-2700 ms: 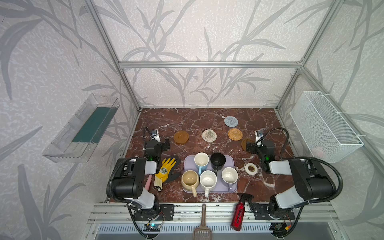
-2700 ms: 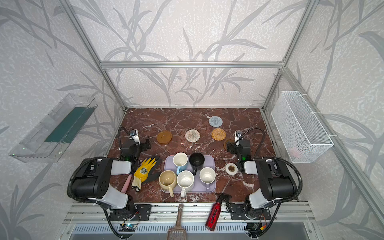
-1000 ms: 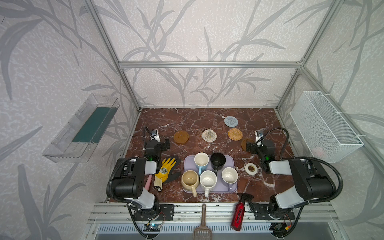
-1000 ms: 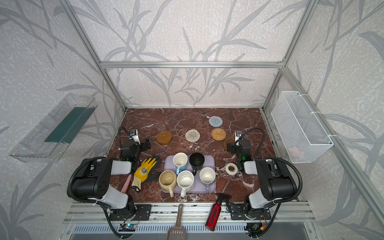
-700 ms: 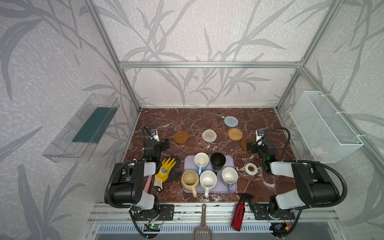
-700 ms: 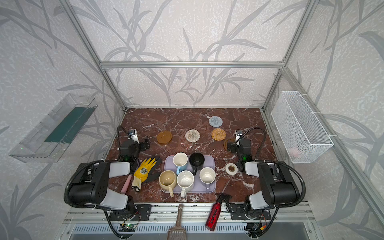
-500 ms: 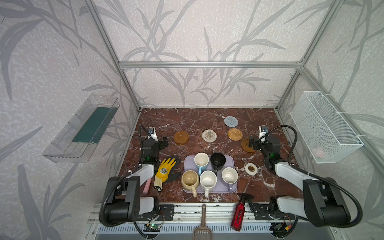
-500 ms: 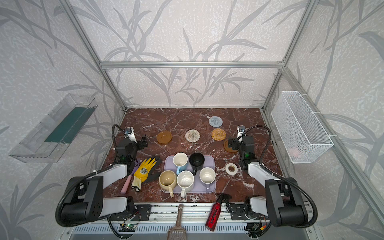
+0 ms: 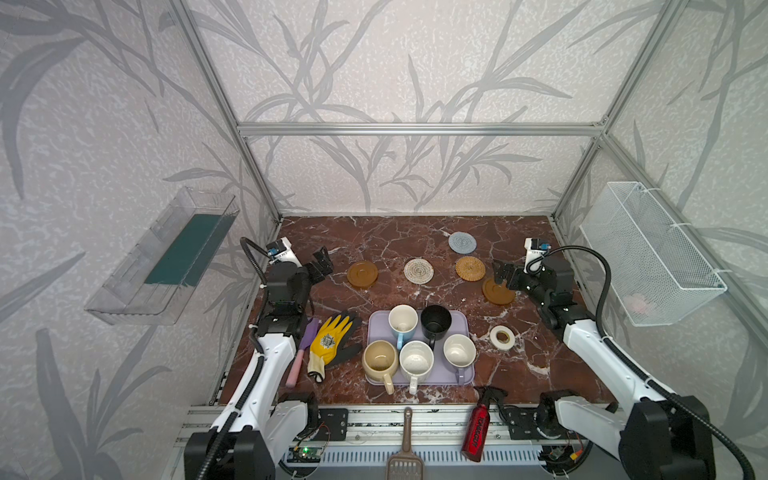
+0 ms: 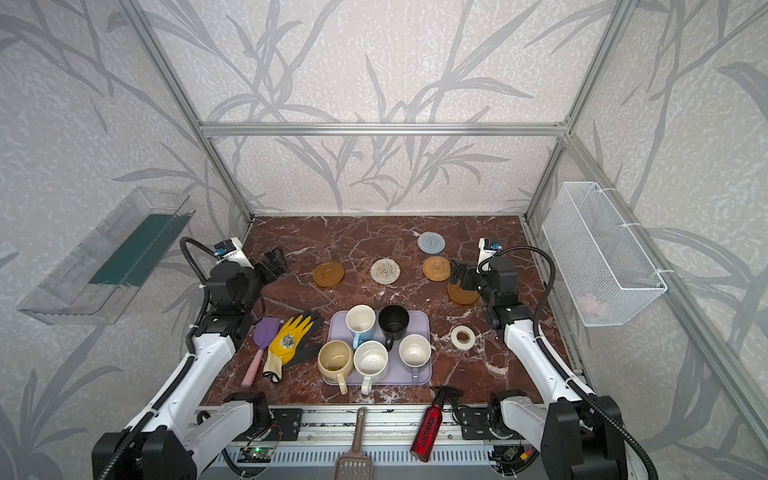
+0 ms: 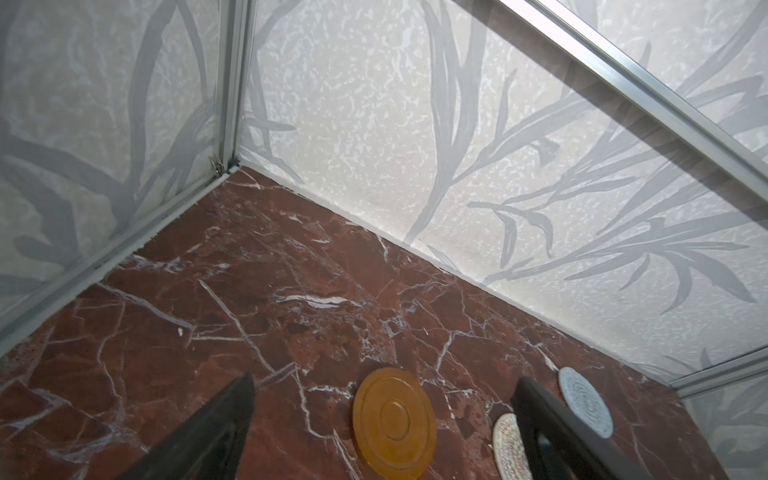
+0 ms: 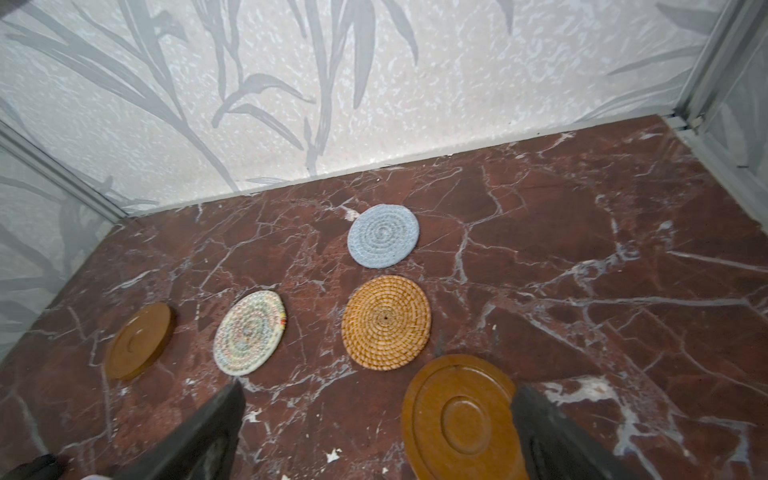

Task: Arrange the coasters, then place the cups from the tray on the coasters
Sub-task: 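Raise both arms and move the left gripper over the small wooden coaster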

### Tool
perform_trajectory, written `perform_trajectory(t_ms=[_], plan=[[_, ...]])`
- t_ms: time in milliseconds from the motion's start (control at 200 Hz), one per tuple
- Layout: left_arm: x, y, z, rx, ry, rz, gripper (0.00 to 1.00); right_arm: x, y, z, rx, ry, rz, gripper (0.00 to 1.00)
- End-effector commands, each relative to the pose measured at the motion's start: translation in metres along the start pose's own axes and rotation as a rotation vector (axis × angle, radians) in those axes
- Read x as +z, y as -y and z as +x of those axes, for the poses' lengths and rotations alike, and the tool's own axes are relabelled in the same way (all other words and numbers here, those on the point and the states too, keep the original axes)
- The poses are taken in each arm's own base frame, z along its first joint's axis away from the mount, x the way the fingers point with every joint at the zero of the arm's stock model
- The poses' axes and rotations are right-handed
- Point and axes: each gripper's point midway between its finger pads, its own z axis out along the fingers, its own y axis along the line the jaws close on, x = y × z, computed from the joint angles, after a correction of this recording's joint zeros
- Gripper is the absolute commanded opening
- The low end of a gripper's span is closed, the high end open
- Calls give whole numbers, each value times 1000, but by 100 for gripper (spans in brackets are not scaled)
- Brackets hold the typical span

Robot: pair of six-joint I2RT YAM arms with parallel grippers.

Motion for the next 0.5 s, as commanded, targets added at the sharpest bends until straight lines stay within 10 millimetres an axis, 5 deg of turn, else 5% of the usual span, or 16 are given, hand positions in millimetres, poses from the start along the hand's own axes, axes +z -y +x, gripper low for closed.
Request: perform_trajectory(t_ms=[0,495], plan=[[-7,13,24,-130,-161,54,99,1,-20,5,69,-70,-71,99],[-5,21,69,-1,-494,-67,95,16,-90,25,-66,-214,-144,99]])
